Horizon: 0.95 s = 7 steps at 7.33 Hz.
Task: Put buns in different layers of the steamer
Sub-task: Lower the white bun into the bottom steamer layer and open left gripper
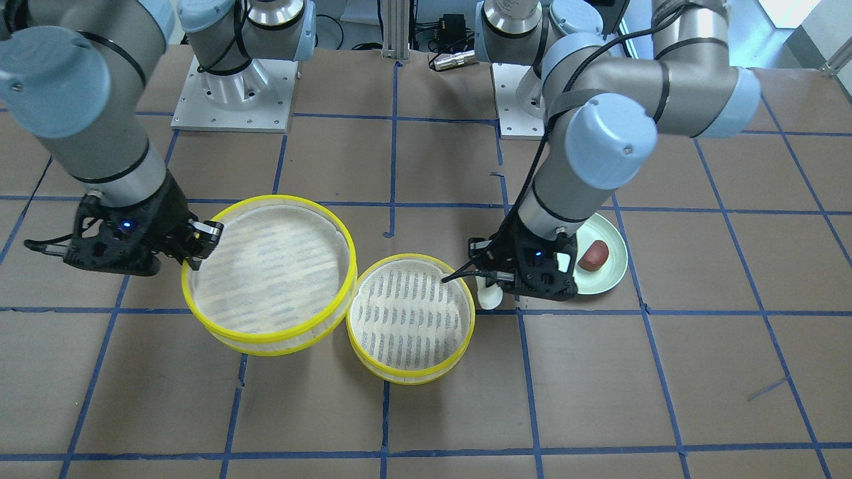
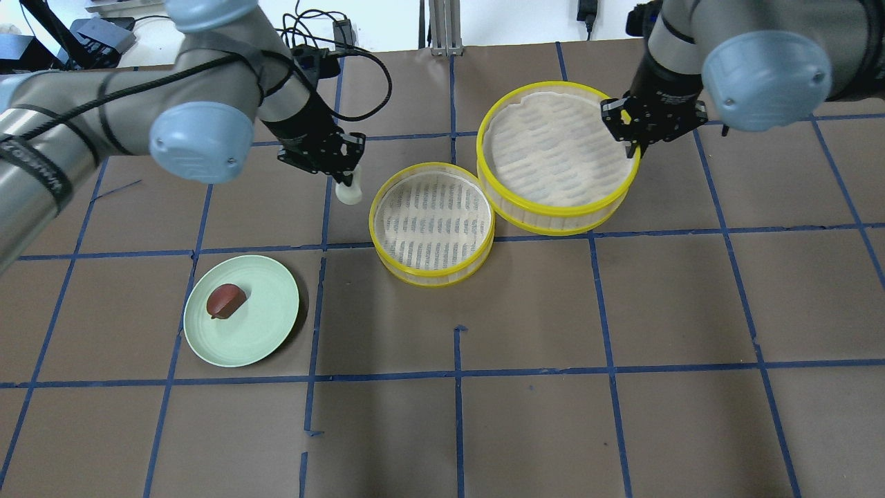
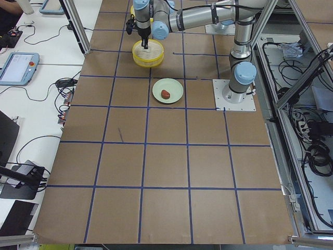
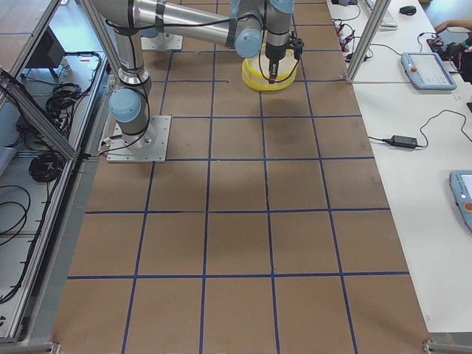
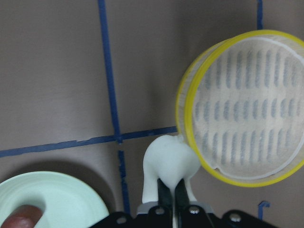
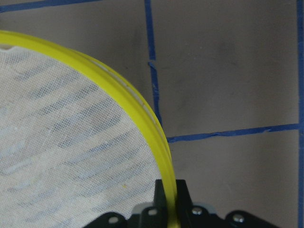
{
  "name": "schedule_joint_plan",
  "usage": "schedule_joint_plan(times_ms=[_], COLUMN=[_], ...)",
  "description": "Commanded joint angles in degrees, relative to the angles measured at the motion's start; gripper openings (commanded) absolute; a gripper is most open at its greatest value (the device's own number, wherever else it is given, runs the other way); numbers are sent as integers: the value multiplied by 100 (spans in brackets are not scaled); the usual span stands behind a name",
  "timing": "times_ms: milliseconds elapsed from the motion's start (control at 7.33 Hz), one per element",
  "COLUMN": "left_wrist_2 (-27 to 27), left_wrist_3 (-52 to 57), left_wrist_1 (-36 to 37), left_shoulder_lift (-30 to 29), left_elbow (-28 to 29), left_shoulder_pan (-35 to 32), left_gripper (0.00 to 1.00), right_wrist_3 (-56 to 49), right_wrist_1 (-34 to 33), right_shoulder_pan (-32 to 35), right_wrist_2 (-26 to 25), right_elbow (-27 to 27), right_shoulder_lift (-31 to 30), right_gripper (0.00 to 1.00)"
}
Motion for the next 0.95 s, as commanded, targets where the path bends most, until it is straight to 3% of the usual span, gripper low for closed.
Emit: schedule_joint_plan(times_ms=[0, 136, 545, 818], left_wrist_2=[-45, -37, 69, 348], left_wrist_3=[-868, -974, -878, -504], left_wrist_1=[838, 840, 831, 735], left_shoulder_lift=[-563, -556, -398, -311], left_elbow=[-1, -27, -62, -88], left_shoulder_pan=[-541, -542, -525, -194], left_gripper=[63, 100, 100, 100], right_wrist_3=[-733, -735, -621, 251], right_wrist_1=[291, 301, 292, 249], right_shoulder_pan=[-586, -553, -491, -134], right_wrist_2=[-4, 13, 66, 75], right_elbow=[7, 16, 86, 86], right_shoulder_lift=[-155, -164, -173, -121], right_gripper=[9, 9, 8, 8])
